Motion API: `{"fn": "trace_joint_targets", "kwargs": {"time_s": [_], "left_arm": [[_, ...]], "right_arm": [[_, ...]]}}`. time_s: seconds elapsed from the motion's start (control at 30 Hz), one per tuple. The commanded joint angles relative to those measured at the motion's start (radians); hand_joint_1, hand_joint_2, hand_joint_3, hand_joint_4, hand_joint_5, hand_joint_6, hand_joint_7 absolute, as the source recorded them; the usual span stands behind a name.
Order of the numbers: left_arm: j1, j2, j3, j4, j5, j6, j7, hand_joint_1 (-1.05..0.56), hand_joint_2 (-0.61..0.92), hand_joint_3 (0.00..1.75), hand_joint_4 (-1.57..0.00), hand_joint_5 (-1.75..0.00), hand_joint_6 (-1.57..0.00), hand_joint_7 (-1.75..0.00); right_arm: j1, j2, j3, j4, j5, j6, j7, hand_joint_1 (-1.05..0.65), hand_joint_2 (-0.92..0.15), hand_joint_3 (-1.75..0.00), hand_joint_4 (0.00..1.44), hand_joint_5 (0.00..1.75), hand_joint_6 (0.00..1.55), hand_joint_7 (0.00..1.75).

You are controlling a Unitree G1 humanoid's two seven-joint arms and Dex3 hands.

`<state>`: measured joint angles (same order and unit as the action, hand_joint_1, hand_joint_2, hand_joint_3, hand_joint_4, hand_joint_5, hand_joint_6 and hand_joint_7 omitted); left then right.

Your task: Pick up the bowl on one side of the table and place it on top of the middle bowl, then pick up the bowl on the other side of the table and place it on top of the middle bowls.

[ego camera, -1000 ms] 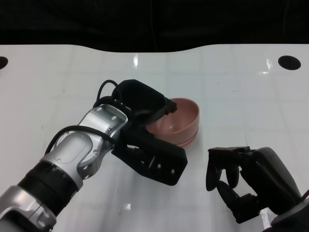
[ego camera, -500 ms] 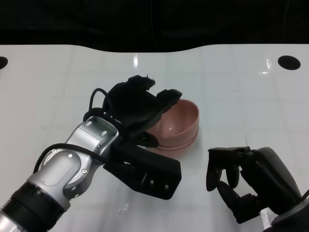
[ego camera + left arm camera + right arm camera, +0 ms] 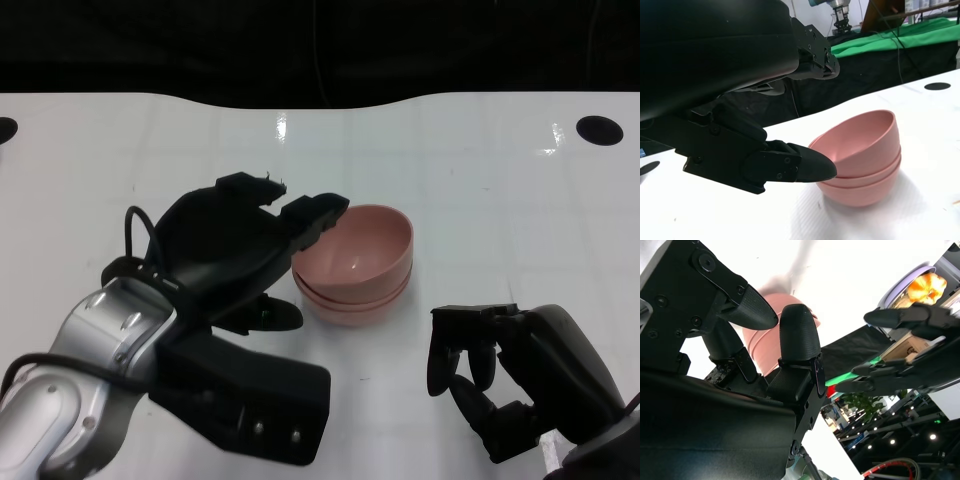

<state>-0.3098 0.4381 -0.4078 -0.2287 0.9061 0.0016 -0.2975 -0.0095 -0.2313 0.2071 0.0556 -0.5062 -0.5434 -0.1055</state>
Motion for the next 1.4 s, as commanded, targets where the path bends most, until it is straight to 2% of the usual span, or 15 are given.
{"fn": "trace_joint_targets", "kwargs": {"time_s": [0.03, 0.23, 0.37, 0.53, 0.63, 0.77, 0.87, 1.0, 1.03, 1.07, 1.13, 1.2, 1.23, 1.33, 1.4], "left_arm": [[0.075, 0.036, 0.059, -0.060, -0.025, -0.027, 0.035, -0.59, 0.92, 0.30, -0.37, -0.33, -0.33, -0.07], [0.191, 0.057, 0.139, -0.119, -0.069, -0.092, 0.082, -0.53, 0.92, 0.31, -0.39, -0.39, -0.39, -0.08], [0.283, 0.072, 0.200, -0.138, -0.102, -0.171, 0.156, -0.50, 0.92, 0.30, -0.43, -0.43, -0.44, -0.10], [0.398, 0.071, 0.268, -0.161, -0.153, -0.250, 0.220, -0.37, 0.92, 0.24, -0.51, -0.52, -0.53, -0.12], [0.449, 0.059, 0.296, -0.171, -0.182, -0.285, 0.242, -0.31, 0.92, 0.19, -0.57, -0.62, -0.59, -0.12], [0.507, 0.032, 0.323, -0.183, -0.229, -0.312, 0.264, -0.24, 0.92, 0.19, -0.63, -0.89, -0.74, -0.14], [0.531, 0.014, 0.335, -0.185, -0.251, -0.322, 0.267, -0.19, 0.92, 0.21, -0.67, -0.93, -0.85, -0.17], [0.534, 0.005, 0.343, -0.185, -0.252, -0.330, 0.260, -0.18, 0.91, 0.23, -0.68, -0.94, -0.87, -0.17], [0.558, -0.014, 0.352, -0.182, -0.315, -0.321, 0.247, -0.18, 0.91, 0.24, -0.68, -0.94, -0.88, -0.17], [0.575, -0.028, 0.358, -0.179, -0.364, -0.314, 0.238, -0.15, 0.75, 0.65, -0.77, -1.23, -0.96, -0.53], [0.601, -0.051, 0.364, -0.179, -0.456, -0.293, 0.213, -0.14, 0.53, 1.14, -0.83, -1.48, -0.90, -0.99], [0.607, -0.069, 0.361, -0.176, -0.511, -0.280, 0.200, -0.14, 0.48, 1.26, -0.85, -1.55, -0.88, -1.12], [0.608, -0.080, 0.359, -0.174, -0.536, -0.274, 0.196, -0.14, 0.44, 1.33, -0.86, -1.65, -0.85, -1.27], [0.604, -0.127, 0.356, -0.141, -0.632, -0.266, 0.194, -0.09, 0.38, 1.41, -0.88, -1.74, -0.79, -1.51], [0.591, -0.150, 0.361, -0.097, -0.699, -0.273, 0.186, -0.09, 0.36, 1.46, -0.90, -1.74, -0.77, -1.59]], "right_arm": [[0.004, -0.001, -0.005, -0.011, 0.017, 0.005, 0.002, -0.10, -0.05, -1.74, 0.97, 1.75, 0.87, 1.52], [0.006, -0.001, -0.004, -0.018, 0.009, 0.009, -0.001, -0.09, -0.04, -1.74, 0.98, 1.75, 0.88, 1.53], [0.006, -0.002, -0.003, -0.020, 0.017, 0.009, 0.006, -0.09, -0.04, -1.74, 0.98, 1.75, 0.88, 1.52], [0.008, -0.002, -0.006, -0.023, 0.020, 0.005, 0.007, -0.10, -0.05, -1.74, 0.97, 1.75, 0.87, 1.51], [0.014, 0.003, -0.004, -0.034, 0.013, 0.012, 0.004, -0.10, -0.05, -1.73, 0.97, 1.75, 0.87, 1.50], [0.009, 0.003, -0.007, -0.038, 0.015, 0.022, 0.011, -0.12, -0.05, -1.73, 0.97, 1.75, 0.88, 1.51], [0.005, 0.003, -0.007, -0.036, 0.014, 0.023, 0.008, -0.13, -0.05, -1.73, 0.98, 1.75, 0.88, 1.51], [0.005, 0.003, -0.006, -0.036, 0.014, 0.024, 0.007, -0.13, -0.05, -1.73, 0.98, 1.75, 0.88, 1.51], [0.002, 0.004, -0.006, -0.032, 0.016, 0.023, 0.007, -0.13, -0.05, -1.73, 0.98, 1.75, 0.88, 1.51], [0.000, 0.005, -0.006, -0.029, 0.017, 0.023, 0.007, -0.13, -0.05, -1.73, 0.98, 1.75, 0.88, 1.51], [-0.002, 0.004, -0.006, -0.026, 0.021, 0.022, 0.008, -0.13, -0.05, -1.73, 0.98, 1.75, 0.88, 1.51], [-0.003, 0.001, -0.008, -0.023, 0.023, 0.018, 0.009, -0.13, -0.05, -1.74, 0.98, 1.75, 0.88, 1.51], [-0.004, -0.002, -0.009, -0.020, 0.023, 0.016, 0.010, -0.13, -0.05, -1.74, 0.98, 1.75, 0.88, 1.50], [-0.007, -0.009, -0.012, -0.010, 0.024, 0.003, 0.007, -0.13, -0.05, -1.74, 0.98, 1.75, 0.89, 1.51], [-0.009, -0.010, -0.013, -0.004, 0.025, -0.003, 0.004, -0.13, -0.05, -1.74, 0.98, 1.75, 0.89, 1.51]]}}
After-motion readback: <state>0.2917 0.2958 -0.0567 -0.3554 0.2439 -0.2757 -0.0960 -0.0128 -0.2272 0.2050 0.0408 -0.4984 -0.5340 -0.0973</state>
